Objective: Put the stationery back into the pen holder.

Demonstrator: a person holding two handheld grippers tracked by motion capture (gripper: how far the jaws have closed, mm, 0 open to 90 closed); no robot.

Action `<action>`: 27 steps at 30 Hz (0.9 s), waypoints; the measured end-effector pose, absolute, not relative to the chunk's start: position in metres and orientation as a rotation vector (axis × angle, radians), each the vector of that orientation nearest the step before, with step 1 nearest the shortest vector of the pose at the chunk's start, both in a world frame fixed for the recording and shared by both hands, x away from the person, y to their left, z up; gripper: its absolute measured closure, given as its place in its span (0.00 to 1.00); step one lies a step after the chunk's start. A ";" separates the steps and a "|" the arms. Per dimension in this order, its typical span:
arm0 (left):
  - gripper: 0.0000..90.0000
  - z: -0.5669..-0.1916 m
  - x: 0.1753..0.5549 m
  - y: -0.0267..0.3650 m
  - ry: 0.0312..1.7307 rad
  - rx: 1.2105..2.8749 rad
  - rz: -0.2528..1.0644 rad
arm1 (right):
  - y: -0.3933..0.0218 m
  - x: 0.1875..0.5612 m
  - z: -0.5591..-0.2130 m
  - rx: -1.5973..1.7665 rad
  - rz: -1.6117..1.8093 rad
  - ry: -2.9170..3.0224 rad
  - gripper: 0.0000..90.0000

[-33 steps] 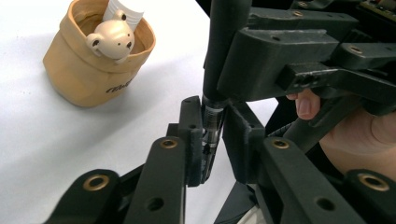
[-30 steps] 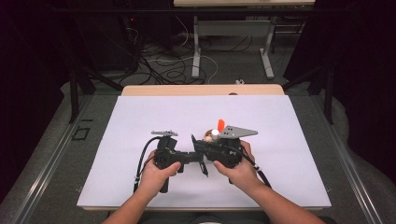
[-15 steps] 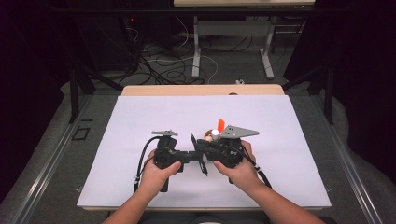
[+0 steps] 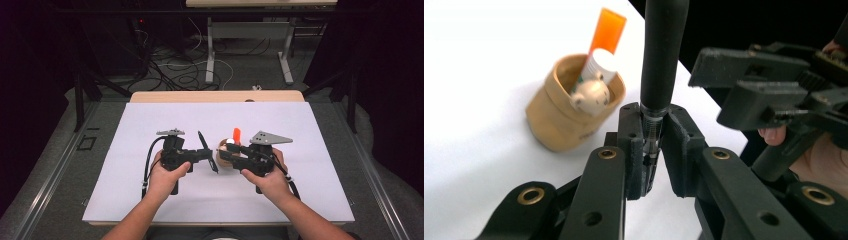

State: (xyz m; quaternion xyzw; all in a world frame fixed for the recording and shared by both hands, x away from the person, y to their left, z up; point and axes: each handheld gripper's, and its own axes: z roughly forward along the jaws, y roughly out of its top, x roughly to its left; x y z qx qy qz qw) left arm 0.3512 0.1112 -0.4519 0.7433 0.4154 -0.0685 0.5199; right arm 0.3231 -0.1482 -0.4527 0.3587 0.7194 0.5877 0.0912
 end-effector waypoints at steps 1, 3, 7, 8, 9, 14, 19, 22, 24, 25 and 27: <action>0.88 -0.450 0.353 0.111 0.995 1.791 -0.160 | -0.150 0.324 -0.453 1.071 1.747 2.129 0.60; 0.88 -0.448 0.357 0.110 0.995 1.790 -0.141 | -0.154 0.325 -0.454 1.080 1.741 2.118 0.58; 0.88 -0.440 0.363 0.108 0.992 1.797 -0.107 | -0.161 0.328 -0.454 1.103 1.709 2.122 0.53; 0.88 -0.438 0.365 0.108 0.993 1.795 -0.100 | -0.162 0.329 -0.455 1.112 1.704 2.120 0.51; 0.88 -0.436 0.367 0.107 0.991 1.795 -0.093 | -0.163 0.330 -0.456 1.114 1.694 2.120 0.50; 0.88 -0.428 0.373 0.104 0.979 1.790 -0.051 | -0.169 0.332 -0.461 1.130 1.650 2.127 0.42; 0.88 -0.421 0.379 0.101 0.965 1.786 0.000 | -0.177 0.336 -0.470 1.167 1.603 2.138 0.34; 0.88 -0.418 0.382 0.099 0.964 1.786 0.023 | -0.184 0.339 -0.474 1.185 1.559 2.141 0.29; 0.88 -0.416 0.385 0.097 0.961 1.786 0.040 | -0.188 0.342 -0.478 1.191 1.530 2.125 0.23; 0.88 -0.416 0.387 0.097 0.957 1.794 0.045 | -0.191 0.344 -0.480 1.196 1.516 2.115 0.22; 0.88 -0.416 0.389 0.096 0.962 1.785 0.060 | -0.196 0.346 -0.483 1.214 1.493 2.106 0.21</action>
